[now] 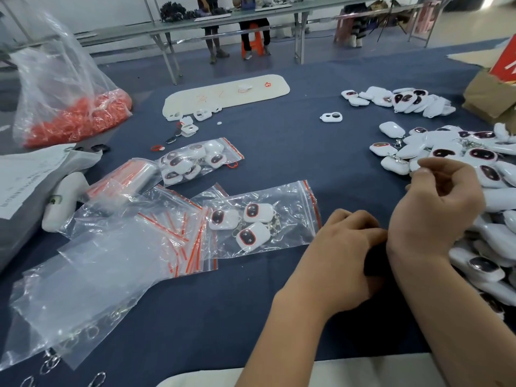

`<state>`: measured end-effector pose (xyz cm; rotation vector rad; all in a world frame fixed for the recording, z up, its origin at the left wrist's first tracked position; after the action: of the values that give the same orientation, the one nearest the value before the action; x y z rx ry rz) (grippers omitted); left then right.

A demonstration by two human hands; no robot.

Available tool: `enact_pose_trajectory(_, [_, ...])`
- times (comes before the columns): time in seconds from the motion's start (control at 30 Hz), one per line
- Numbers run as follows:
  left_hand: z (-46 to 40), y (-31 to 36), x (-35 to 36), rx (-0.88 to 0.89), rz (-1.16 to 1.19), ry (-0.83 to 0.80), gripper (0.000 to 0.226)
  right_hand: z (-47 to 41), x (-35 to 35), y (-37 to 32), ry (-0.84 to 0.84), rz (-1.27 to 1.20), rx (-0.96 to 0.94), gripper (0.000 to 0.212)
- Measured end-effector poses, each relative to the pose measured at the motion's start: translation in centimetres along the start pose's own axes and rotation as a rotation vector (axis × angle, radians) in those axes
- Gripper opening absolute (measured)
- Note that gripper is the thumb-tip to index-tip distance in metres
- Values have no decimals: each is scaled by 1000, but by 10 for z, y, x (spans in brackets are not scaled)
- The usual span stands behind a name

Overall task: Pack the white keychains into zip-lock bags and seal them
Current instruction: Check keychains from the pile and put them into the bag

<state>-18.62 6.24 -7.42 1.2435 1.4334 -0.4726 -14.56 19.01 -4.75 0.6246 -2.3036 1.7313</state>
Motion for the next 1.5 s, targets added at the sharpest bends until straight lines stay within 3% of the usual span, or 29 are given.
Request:
enact_pose_trajectory(0.17, [-2, 0, -5, -11, -57, 96, 23, -1, 5, -1, -42, -52, 0, 19])
enact_pose_trajectory(0.27, [-2, 2, -5, -14, 24, 79, 38, -5, 4, -3, -46, -77, 7, 20])
enact_pose_trajectory(0.37, [-1, 6, 4, -22, 152, -67, 65, -20, -3, -6, -7, -125, 32, 18])
enact_pose_trajectory(0.43, [0, 9, 6, 9, 130, -108, 66, -29, -5, -6, -5, -145, 82, 19])
enact_pose_trajectory(0.53, [-1, 10, 8, 36, 115, -70, 51, -32, -6, 0, -46, -157, 176, 21])
enact_pose_trajectory(0.67, [-2, 7, -1, 9, 40, 61, 20, -28, 3, 6, -159, -186, 279, 23])
enact_pose_trajectory(0.8, [2, -19, -27, -235, 218, 345, 37, -17, 17, 15, -330, -149, 333, 28])
enact_pose_trajectory(0.9, [10, -48, -40, -478, 445, 505, 30, 8, 33, 26, -553, -65, 434, 31])
enact_pose_trajectory(1.0, [17, -73, -34, -696, 728, 439, 20, 42, 46, 35, -778, -47, 571, 34])
enact_pose_trajectory(1.1, [24, -85, -29, -811, 856, 335, 11, 59, 50, 38, -849, -65, 572, 24])
enact_pose_trajectory(1.2, [28, -90, -32, -825, 903, 254, 13, 60, 50, 41, -880, -56, 528, 23])
enact_pose_trajectory(1.5, [32, -95, -43, -817, 938, 255, 9, 65, 53, 43, -941, -122, 525, 28])
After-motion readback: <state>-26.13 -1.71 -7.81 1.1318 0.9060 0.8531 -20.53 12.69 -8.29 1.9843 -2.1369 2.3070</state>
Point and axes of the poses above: each hand's wrist, its own z-axis away from the middle knuckle, its own x-axis out of the palm, y = z × x, the point moved 6 cm from there along -z, towards the middle knuckle, and after that the axes turned 15 degrees about -z, right-handed, at the moved point
